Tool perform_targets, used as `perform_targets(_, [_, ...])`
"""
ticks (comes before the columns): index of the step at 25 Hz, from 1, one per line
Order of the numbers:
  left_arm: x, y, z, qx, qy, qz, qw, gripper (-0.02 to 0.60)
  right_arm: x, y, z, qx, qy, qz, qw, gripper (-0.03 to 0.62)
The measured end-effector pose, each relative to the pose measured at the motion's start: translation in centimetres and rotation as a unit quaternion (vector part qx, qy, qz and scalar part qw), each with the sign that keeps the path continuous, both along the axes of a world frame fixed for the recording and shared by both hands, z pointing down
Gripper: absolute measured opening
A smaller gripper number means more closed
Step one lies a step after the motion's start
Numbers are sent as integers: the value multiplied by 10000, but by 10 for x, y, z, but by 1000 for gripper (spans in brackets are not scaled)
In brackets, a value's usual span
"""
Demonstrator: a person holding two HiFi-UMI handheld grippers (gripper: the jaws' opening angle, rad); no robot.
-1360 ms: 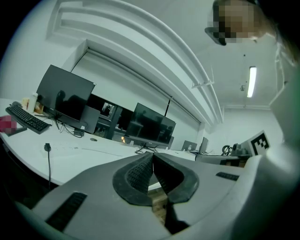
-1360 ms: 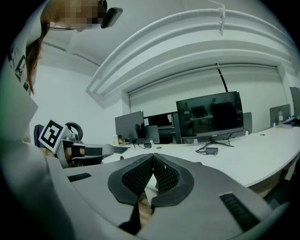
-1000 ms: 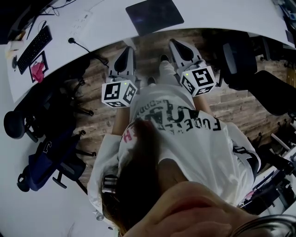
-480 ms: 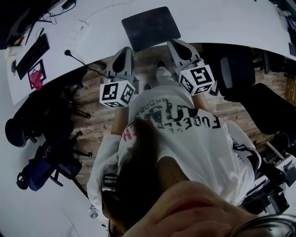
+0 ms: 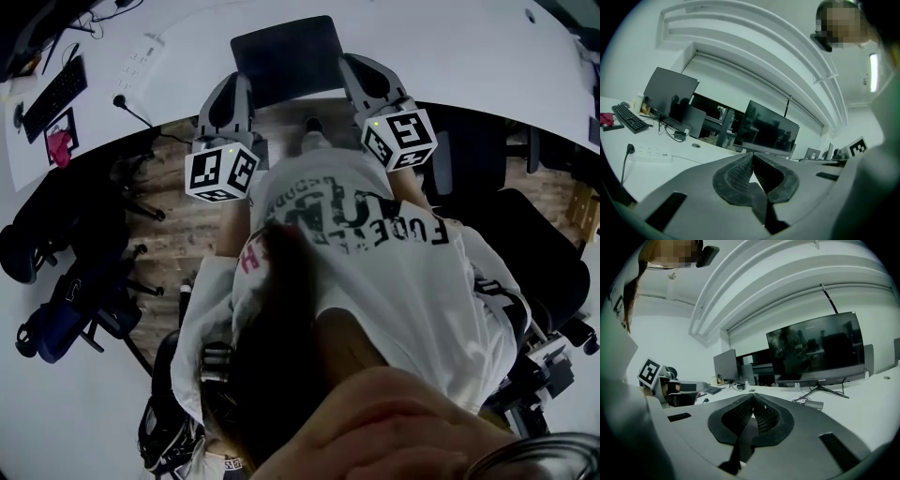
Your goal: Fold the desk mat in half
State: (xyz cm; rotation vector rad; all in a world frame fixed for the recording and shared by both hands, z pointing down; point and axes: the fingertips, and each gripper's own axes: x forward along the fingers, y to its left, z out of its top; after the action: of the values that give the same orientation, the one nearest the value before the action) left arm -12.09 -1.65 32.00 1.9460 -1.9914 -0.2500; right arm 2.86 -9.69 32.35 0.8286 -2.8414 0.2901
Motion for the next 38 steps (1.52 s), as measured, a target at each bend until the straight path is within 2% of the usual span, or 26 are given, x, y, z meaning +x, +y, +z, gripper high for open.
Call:
perform_targets(6, [1, -13, 3, -2, 16, -297, 9996, 5, 6, -24, 6, -87, -4, -120, 9999, 0])
perform_targets(17, [-3, -29, 11, -67, 50, -336, 9994, 5, 13, -42, 18, -335, -22, 35, 9994, 0])
perform_targets(38, [-48, -52, -3, -4, 11, 46, 10000, 5, -20, -60, -10, -41, -140, 523, 9985, 0])
